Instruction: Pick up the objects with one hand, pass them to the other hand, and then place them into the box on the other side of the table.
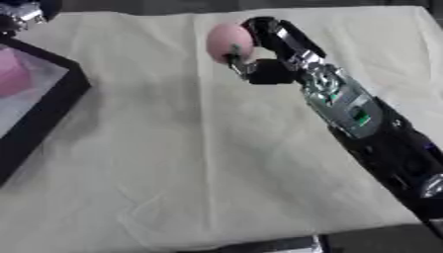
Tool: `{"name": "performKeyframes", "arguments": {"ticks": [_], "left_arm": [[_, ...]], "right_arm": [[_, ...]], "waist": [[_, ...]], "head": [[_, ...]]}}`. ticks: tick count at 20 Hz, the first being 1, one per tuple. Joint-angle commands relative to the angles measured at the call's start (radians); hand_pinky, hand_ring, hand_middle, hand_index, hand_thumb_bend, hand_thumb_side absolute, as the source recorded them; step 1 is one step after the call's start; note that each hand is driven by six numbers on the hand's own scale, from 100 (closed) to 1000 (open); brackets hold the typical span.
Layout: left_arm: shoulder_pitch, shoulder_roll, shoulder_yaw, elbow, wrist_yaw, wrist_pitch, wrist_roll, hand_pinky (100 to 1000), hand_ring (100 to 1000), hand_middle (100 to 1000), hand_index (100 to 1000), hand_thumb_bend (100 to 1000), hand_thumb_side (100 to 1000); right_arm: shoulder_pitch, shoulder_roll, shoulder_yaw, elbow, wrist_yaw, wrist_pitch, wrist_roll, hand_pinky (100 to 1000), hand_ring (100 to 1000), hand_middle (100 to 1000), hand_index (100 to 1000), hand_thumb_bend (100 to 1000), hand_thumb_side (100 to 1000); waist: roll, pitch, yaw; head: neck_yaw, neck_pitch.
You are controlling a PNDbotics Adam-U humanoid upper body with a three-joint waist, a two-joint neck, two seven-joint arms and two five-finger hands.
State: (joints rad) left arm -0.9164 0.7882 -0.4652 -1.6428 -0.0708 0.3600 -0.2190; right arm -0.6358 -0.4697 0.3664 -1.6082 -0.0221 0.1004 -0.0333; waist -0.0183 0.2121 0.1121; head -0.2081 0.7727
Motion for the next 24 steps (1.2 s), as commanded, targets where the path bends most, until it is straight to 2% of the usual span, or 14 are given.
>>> {"name": "performKeyframes", "arguments": {"ticks": [1, 9, 15, 19, 24], "left_arm": [[-0.034, -0.008, -0.013, 0.0, -0.019, 0.001, -0.03, 801, 687, 690, 754, 420, 547], [-0.07, -0.074, -0.07, 0.037, -0.058, -0.003, -0.08, 804, 697, 700, 765, 425, 560], [-0.101, -0.121, -0.105, 0.072, -0.102, -0.007, -0.105, 807, 710, 715, 785, 443, 554], [-0.113, -0.146, -0.122, 0.1, -0.137, -0.018, -0.12, 811, 720, 724, 800, 476, 537], [-0.127, -0.179, -0.143, 0.131, -0.209, -0.038, -0.135, 813, 735, 737, 810, 556, 472]], "right_arm": [[-0.025, -0.002, 0.0, -0.004, 0.01, -0.004, -0.003, 791, 648, 653, 574, 193, 100], [-0.04, 0.019, 0.021, 0.004, 0.022, -0.003, -0.011, 788, 645, 652, 572, 200, 100], [0.01, -0.026, 0.022, -0.068, -0.017, 0.002, -0.045, 786, 642, 651, 571, 200, 100], [0.019, -0.033, 0.027, -0.096, -0.037, 0.012, -0.067, 786, 641, 652, 570, 197, 100], [0.02, -0.025, 0.035, -0.103, -0.042, 0.016, -0.085, 785, 640, 653, 570, 193, 100]], "waist": [[0.018, -0.037, 0.003], [0.019, -0.037, 0.009], [0.02, -0.036, 0.01], [0.021, -0.037, 0.011], [0.022, -0.037, 0.011]], "head": [[-0.001, -0.003], [-0.003, -0.003], [0.005, -0.003], [0.008, -0.003], [0.016, -0.003]]}}
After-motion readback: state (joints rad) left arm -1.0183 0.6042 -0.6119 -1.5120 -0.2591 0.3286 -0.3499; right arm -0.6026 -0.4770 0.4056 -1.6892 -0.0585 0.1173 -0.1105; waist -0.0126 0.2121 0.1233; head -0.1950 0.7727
